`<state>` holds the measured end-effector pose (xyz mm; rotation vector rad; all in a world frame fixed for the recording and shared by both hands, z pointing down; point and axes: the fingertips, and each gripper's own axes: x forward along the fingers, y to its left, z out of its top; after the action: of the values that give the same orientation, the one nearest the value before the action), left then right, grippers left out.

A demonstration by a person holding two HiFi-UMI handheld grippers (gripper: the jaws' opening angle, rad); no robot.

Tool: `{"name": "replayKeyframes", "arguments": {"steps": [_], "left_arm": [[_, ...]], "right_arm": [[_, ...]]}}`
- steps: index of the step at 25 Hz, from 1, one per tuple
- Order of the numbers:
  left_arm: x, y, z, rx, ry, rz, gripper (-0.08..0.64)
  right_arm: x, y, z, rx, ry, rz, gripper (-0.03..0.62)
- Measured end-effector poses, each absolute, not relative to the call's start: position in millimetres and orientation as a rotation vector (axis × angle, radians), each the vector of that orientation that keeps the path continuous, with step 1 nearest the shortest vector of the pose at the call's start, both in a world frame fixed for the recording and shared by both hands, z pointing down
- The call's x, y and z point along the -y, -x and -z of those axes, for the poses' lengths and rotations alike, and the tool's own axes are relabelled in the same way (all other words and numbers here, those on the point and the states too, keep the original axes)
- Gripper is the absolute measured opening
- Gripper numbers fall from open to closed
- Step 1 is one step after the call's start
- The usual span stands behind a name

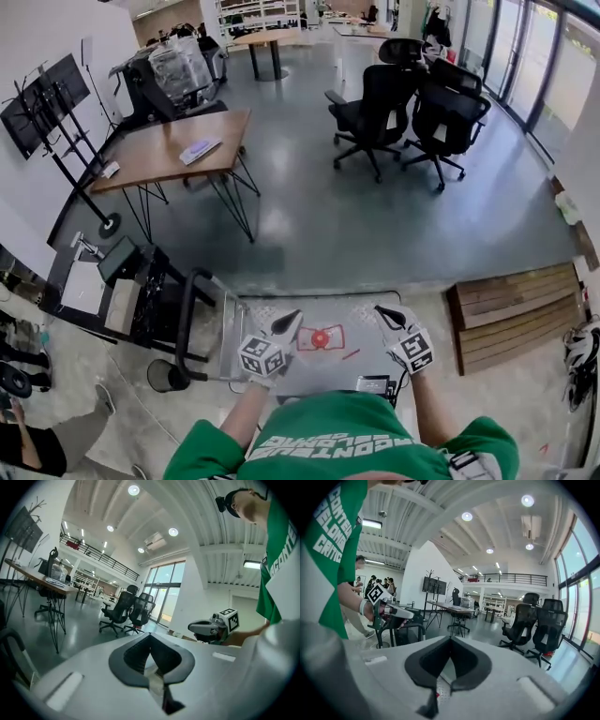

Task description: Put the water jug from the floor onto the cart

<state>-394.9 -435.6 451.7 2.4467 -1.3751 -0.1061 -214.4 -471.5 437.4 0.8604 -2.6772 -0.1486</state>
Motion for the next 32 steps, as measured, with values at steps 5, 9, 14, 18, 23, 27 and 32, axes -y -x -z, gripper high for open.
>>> {"name": "replayKeyframes", "arguments": {"steps": [5,9,14,18,23,27,32], "left_arm": [[431.0,385.2,-462.2,1.339,-2.442,0.095,0.017],[433.7,384.0,-464.3,1.335,-2.425,0.103,0.017],[433.0,376.7,-465.2,1.315,-2.435,0.091,0.017],[429.6,371.9,-465.1,1.298,-2.441,0.087,0.017],[424.4,371.9,-464.2,1.295,-2.448,0.087,0.017],[418.7,373.0,-465.5,1.294,-2.440,0.090,0.017],[413.3,372.4,-465.0,1.293,-2.437,0.095,0.017]], "right_arm": [[465.3,207.0,-456.2,2.667,-0.892,0.061,-0.008],[467.0,201.5,-453.7,2.666,-0.926,0.042,-0.008],[463.2,203.7,-451.8,2.672,-0.924,0.033,-0.008],[457.7,209.1,-453.8,2.668,-0.901,0.041,-0.008],[455.4,211.9,-452.3,2.672,-0.913,0.038,-0.008],[450.5,216.2,-453.2,2.675,-0.917,0.024,-0.008],[445.9,220.1,-452.5,2.677,-0.909,0.027,-0.008]]}}
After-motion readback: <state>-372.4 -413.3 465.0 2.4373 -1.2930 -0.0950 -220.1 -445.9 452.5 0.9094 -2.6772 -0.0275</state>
